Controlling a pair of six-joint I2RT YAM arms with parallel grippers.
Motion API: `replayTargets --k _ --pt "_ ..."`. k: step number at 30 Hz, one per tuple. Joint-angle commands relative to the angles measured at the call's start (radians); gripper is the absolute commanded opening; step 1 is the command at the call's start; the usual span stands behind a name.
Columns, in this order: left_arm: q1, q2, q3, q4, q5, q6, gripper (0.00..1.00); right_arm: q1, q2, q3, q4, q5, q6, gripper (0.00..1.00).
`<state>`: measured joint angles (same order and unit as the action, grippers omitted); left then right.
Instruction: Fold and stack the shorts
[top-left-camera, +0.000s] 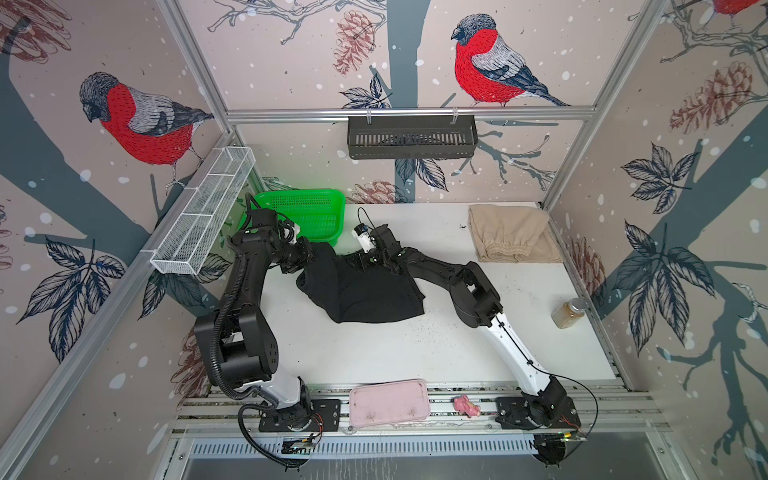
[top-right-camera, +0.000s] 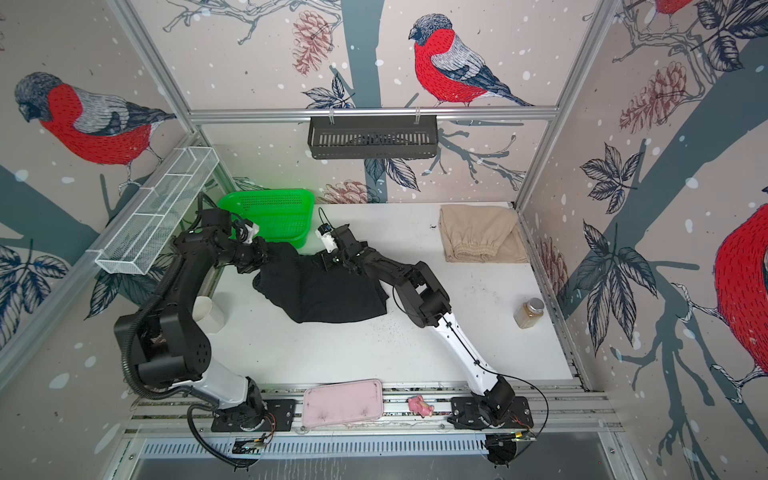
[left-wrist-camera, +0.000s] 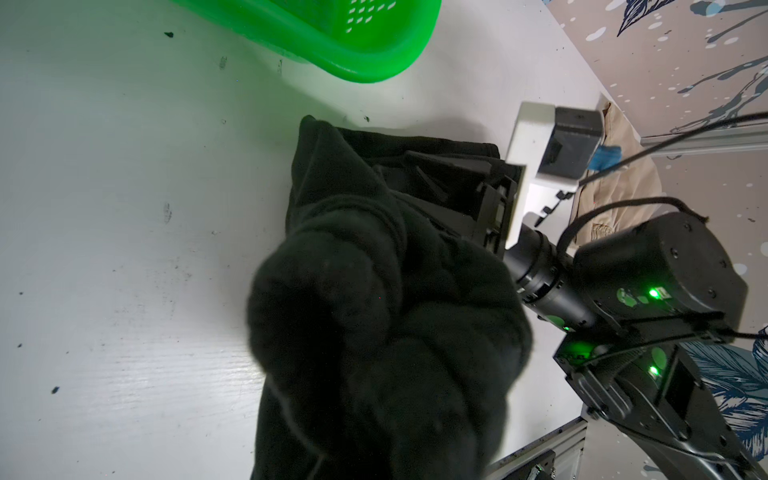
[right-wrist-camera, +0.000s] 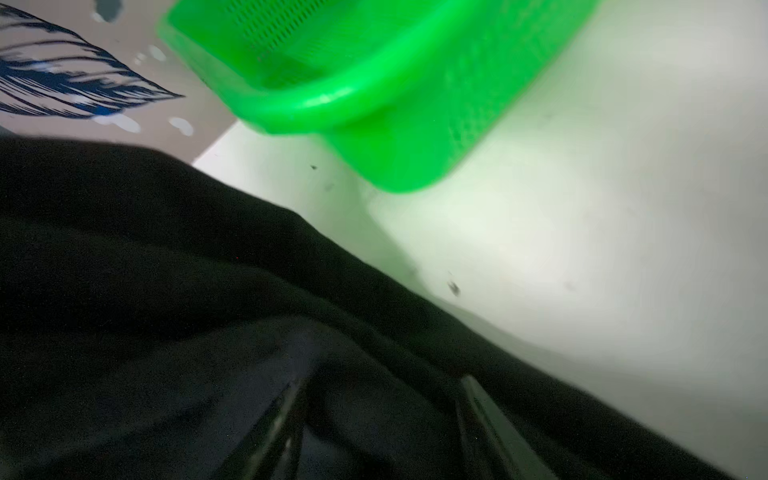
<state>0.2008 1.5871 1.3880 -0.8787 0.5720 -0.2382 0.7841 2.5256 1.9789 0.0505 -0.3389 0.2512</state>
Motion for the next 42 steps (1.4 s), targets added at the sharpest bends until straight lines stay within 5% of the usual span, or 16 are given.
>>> replayTargets --k 1,7,13,24,29,31,36,42 --pt "0.004 0.006 0.018 0.0 0.0 -0.012 0.0 0.017 -0.167 -0.164 0.038 0.047 -0.105 0.64" --pt "0.028 0.036 0.085 -0.052 -0.024 0.019 0.0 0.107 -0.292 -0.369 -0.021 0.015 -0.256 0.37" --pt "0.032 0.046 0.128 -0.072 -0.018 0.022 0.0 0.18 -0.204 -0.25 -0.208 0.111 -0.345 0.15" --pt "0.038 0.052 0.181 -0.095 -0.045 0.012 0.0 0.273 -0.053 -0.091 -0.274 0.043 -0.406 0.12" --pt "0.038 0.059 0.185 -0.105 -0.069 0.01 0.0 0.264 -0.007 0.027 -0.293 0.042 -0.355 0.34" --pt "0.038 0.055 0.178 -0.095 -0.069 -0.005 0.0 0.244 -0.071 -0.042 -0.216 0.041 -0.302 0.46" --pt "0.03 0.03 0.153 -0.063 -0.047 -0.063 0.0 0.147 -0.347 -0.404 0.027 -0.013 -0.16 0.56" --pt "-0.017 0.012 0.166 -0.074 -0.13 -0.074 0.0 0.103 -0.606 -0.807 0.008 0.107 -0.168 0.37"
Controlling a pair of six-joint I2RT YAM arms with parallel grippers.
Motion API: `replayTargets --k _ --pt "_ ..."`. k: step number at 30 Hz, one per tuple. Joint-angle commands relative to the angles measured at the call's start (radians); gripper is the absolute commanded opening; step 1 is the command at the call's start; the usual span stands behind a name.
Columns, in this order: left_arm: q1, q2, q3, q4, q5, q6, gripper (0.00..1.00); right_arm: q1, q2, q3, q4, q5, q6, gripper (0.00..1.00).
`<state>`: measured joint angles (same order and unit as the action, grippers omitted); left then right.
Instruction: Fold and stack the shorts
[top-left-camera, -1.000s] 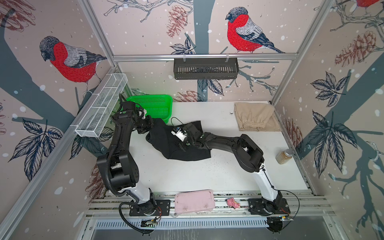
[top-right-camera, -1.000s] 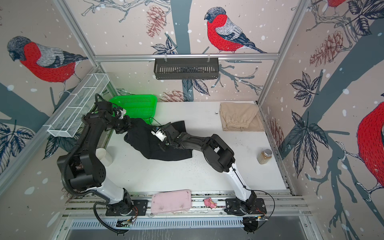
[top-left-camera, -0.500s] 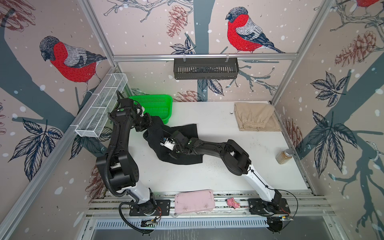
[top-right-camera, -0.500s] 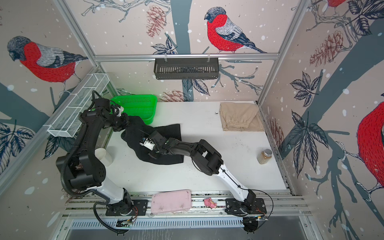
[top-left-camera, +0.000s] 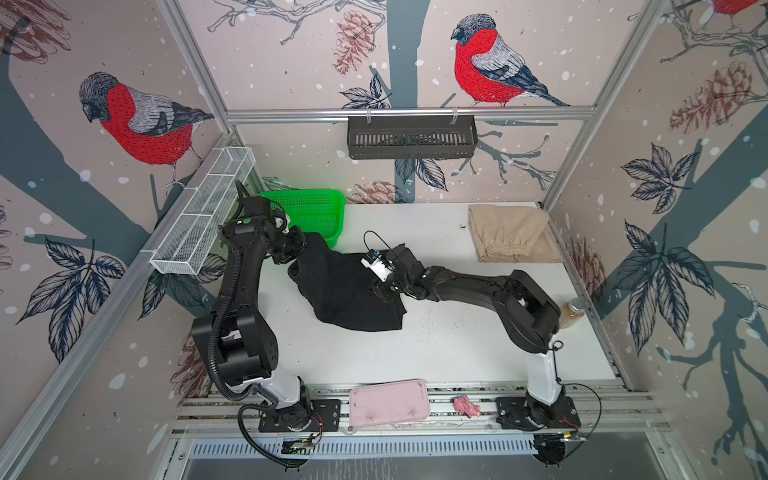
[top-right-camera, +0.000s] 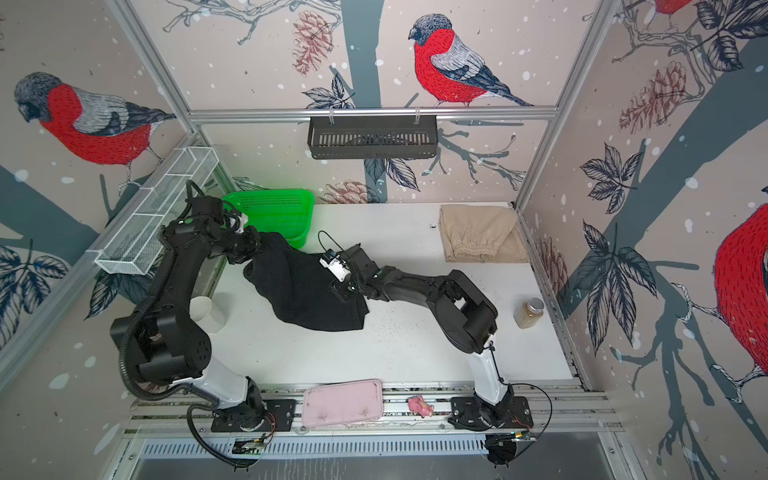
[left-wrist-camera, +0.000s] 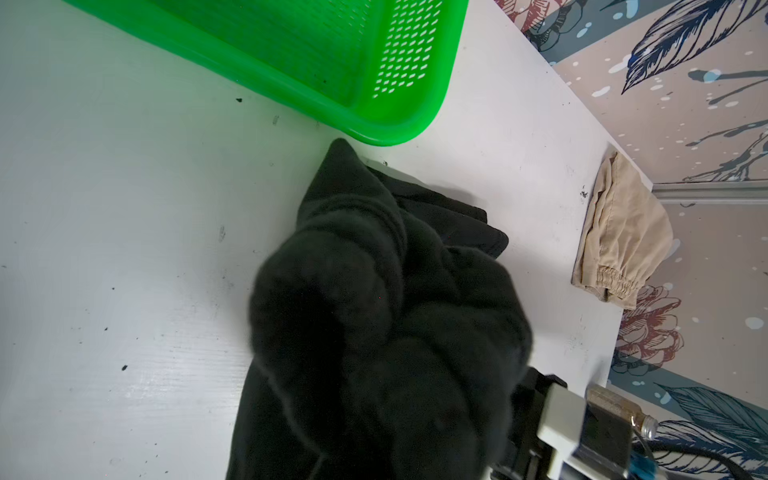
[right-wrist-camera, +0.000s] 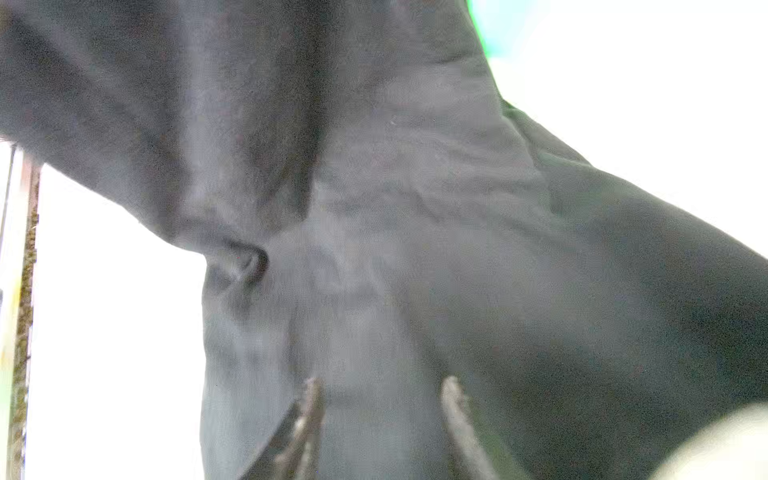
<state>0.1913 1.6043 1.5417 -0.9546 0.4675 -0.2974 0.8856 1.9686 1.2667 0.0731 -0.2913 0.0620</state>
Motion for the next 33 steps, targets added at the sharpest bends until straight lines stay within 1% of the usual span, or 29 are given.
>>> replayTargets --k 1,4,7,9,12,16,19,24,26,29,33 --pt "-0.014 -0.003 0.015 -0.005 -0.036 -0.017 0.0 0.003 -0.076 -0.144 -0.022 0.068 0.02 0.3" --pt "-0.041 -0.004 0.018 -0.011 -0.071 -0.029 0.0 0.025 -0.115 -0.242 -0.022 0.096 0.016 0.2" --pt "-0.069 -0.011 0.0 0.008 -0.095 -0.052 0.0 0.052 -0.103 -0.271 -0.045 0.157 0.011 0.15" --pt "-0.088 -0.017 -0.016 0.021 -0.108 -0.082 0.0 0.067 -0.093 -0.287 -0.029 0.18 0.01 0.13" --pt "-0.144 -0.028 -0.023 0.035 -0.162 -0.126 0.0 0.086 -0.092 -0.308 0.03 0.17 0.027 0.12" --pt "-0.231 -0.038 -0.024 0.045 -0.224 -0.192 0.0 0.116 -0.097 -0.332 0.103 0.158 0.038 0.12" --pt "-0.316 -0.038 -0.032 0.051 -0.286 -0.238 0.0 0.14 -0.096 -0.342 0.143 0.165 0.034 0.12" --pt "-0.422 -0.042 -0.116 0.111 -0.328 -0.308 0.0 0.15 -0.125 -0.366 0.2 0.15 0.046 0.19" --pt "-0.458 -0.047 -0.154 0.154 -0.345 -0.321 0.0 0.152 -0.146 -0.384 0.221 0.15 0.047 0.21" --pt "-0.524 -0.039 -0.182 0.205 -0.401 -0.317 0.0 0.15 -0.158 -0.386 0.231 0.152 0.041 0.24" --pt "-0.613 -0.009 -0.205 0.264 -0.414 -0.323 0.0 0.152 -0.146 -0.375 0.237 0.16 0.03 0.26"
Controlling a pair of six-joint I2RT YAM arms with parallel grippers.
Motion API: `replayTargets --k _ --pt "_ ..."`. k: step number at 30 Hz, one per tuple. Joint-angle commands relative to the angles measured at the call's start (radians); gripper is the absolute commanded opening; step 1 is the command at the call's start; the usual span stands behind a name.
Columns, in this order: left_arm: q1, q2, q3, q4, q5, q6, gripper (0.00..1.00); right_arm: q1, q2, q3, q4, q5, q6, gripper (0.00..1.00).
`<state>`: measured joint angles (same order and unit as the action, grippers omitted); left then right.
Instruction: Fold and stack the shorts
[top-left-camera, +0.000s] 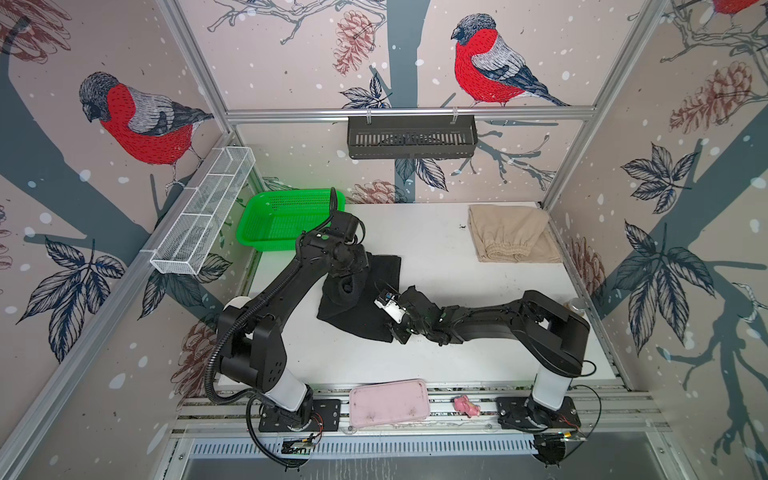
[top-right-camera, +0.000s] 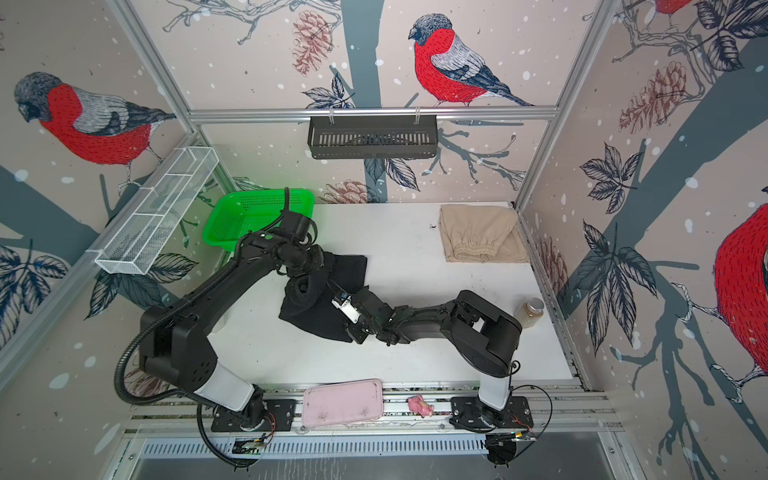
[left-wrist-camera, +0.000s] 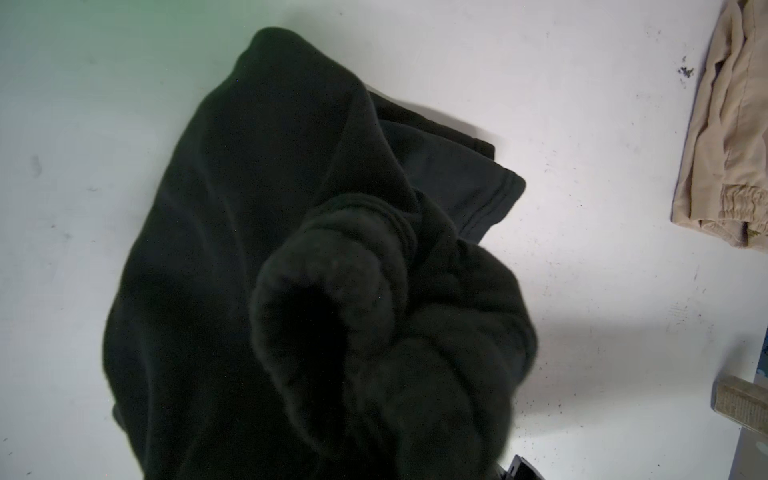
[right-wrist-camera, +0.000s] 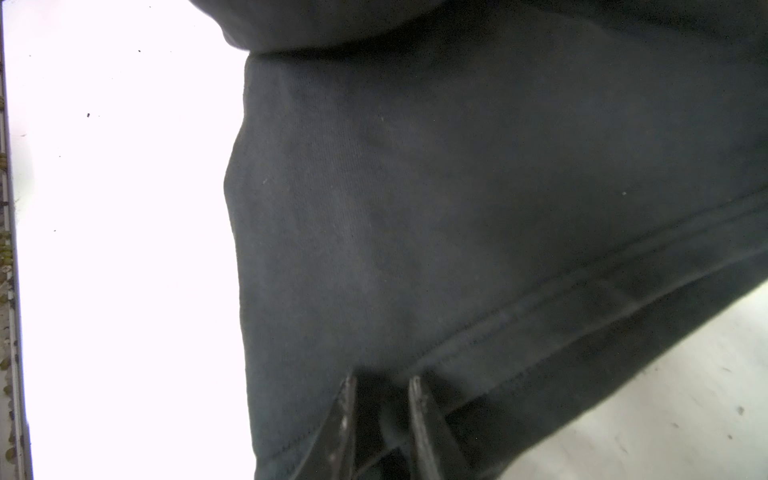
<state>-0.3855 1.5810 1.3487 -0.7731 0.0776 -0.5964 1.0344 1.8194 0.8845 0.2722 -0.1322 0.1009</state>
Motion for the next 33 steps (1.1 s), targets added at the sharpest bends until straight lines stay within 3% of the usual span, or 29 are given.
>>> replayTargets --k 1,4,8,13,18,21,25,28,33 --pt "-0.049 0.023 -0.019 0.093 -0.021 -0.03 0.0 0.001 0.006 0.009 0.042 0.0 -0.008 0.28" --pt "-0.074 0.044 -0.055 0.125 -0.009 -0.044 0.0 0.0 0.005 0.009 0.04 -0.007 -0.003 0.36" --pt "-0.09 0.054 -0.098 0.197 0.048 -0.034 0.29 -0.011 -0.058 -0.031 0.064 -0.037 0.027 0.51" --pt "-0.127 0.066 -0.051 0.197 0.088 -0.001 0.65 -0.072 -0.182 -0.133 0.13 -0.129 0.086 0.56" --pt "-0.165 0.089 0.051 0.107 0.098 0.044 0.89 -0.163 -0.353 -0.233 0.111 -0.22 0.133 0.58" --pt "-0.164 0.078 0.134 0.03 0.026 0.053 0.96 -0.217 -0.461 -0.26 0.051 -0.241 0.144 0.59" --pt "-0.122 0.038 0.219 -0.085 -0.13 0.062 0.97 -0.235 -0.49 -0.164 -0.095 -0.195 0.093 0.54" --pt "-0.039 -0.043 0.144 -0.046 -0.154 0.072 0.97 -0.221 -0.428 -0.058 -0.111 -0.216 0.08 0.49" --pt "0.092 -0.22 -0.124 0.12 -0.119 0.041 0.96 -0.156 -0.238 0.139 -0.152 -0.204 0.043 0.38"
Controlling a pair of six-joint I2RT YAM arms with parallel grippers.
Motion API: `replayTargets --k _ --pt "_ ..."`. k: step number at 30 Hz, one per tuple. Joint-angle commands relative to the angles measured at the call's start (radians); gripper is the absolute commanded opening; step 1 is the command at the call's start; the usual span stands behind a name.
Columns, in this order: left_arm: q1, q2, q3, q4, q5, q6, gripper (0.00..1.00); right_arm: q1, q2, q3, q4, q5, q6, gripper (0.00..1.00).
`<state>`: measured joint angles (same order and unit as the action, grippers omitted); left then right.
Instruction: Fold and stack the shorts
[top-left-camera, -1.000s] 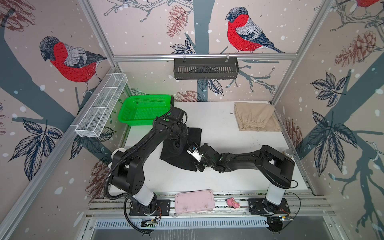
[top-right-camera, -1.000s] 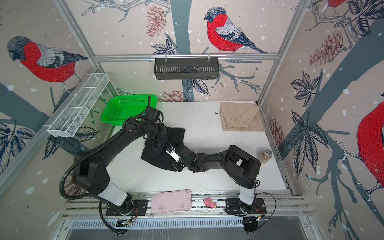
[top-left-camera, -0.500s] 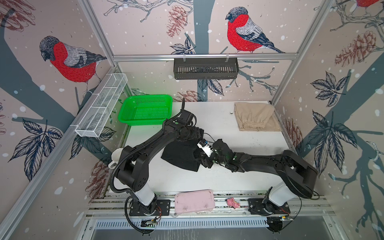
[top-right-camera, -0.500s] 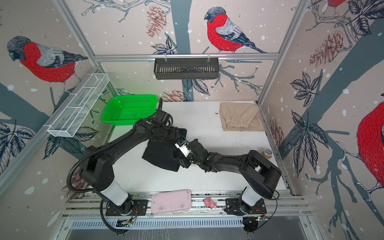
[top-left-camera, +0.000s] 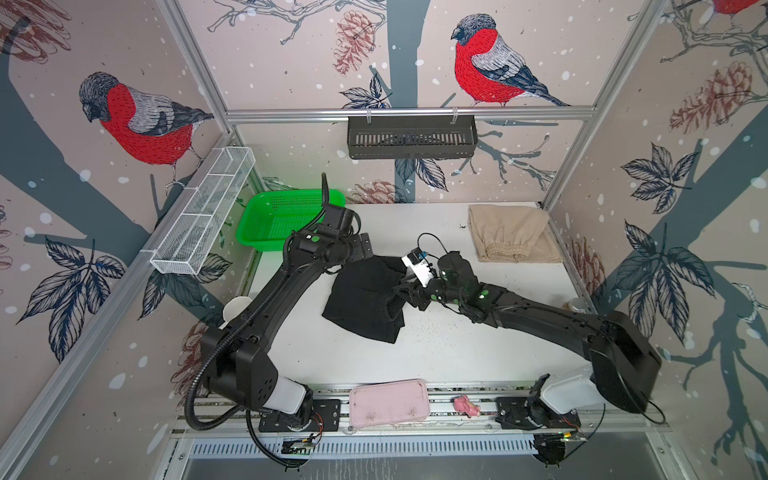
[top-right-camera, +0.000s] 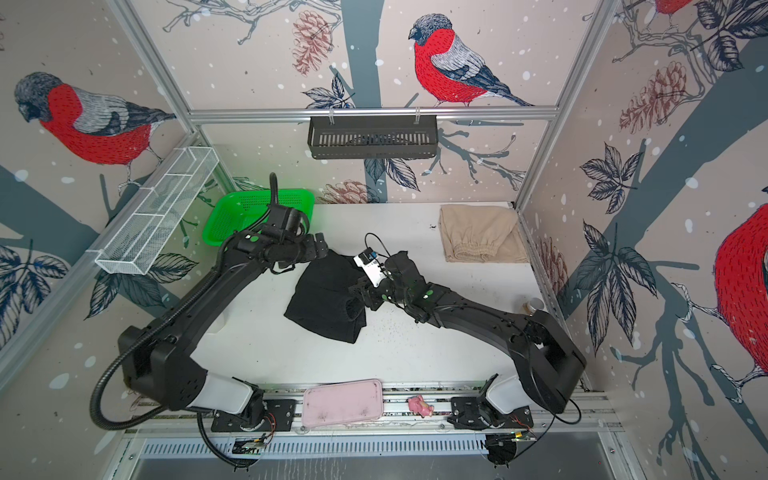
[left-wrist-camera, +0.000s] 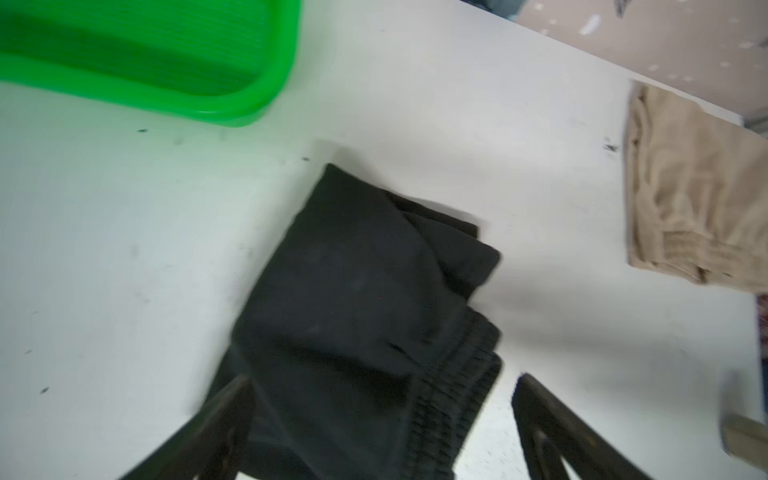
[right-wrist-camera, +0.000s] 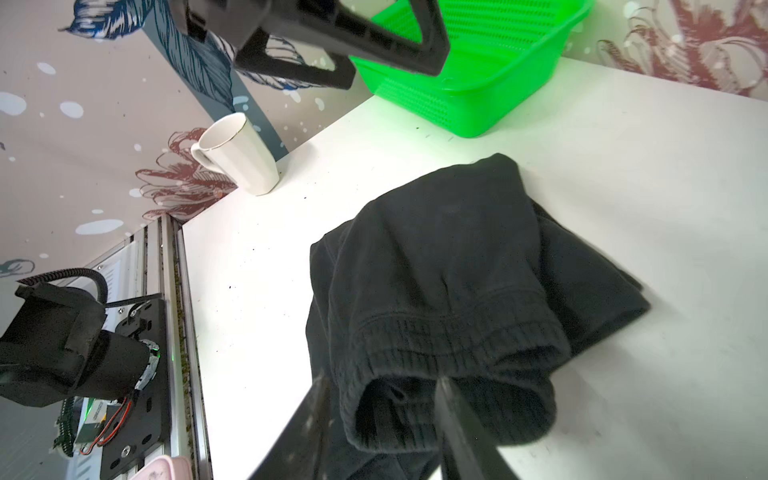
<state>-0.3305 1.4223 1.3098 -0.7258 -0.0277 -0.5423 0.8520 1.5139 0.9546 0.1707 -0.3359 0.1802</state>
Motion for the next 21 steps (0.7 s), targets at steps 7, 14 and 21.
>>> replayTargets --k 7,14,21 --pt "0.199 -0.222 -0.413 0.316 0.129 -0.054 0.62 0.062 0.326 0.205 -0.097 -0.01 -0.055 0.31" --pt "0.197 -0.143 -0.58 0.508 0.355 -0.092 0.14 0.067 0.412 0.118 -0.161 0.03 -0.042 0.21" --pt "0.181 -0.082 -0.718 0.607 0.415 -0.105 0.0 0.012 0.403 0.071 -0.136 0.054 0.02 0.2"
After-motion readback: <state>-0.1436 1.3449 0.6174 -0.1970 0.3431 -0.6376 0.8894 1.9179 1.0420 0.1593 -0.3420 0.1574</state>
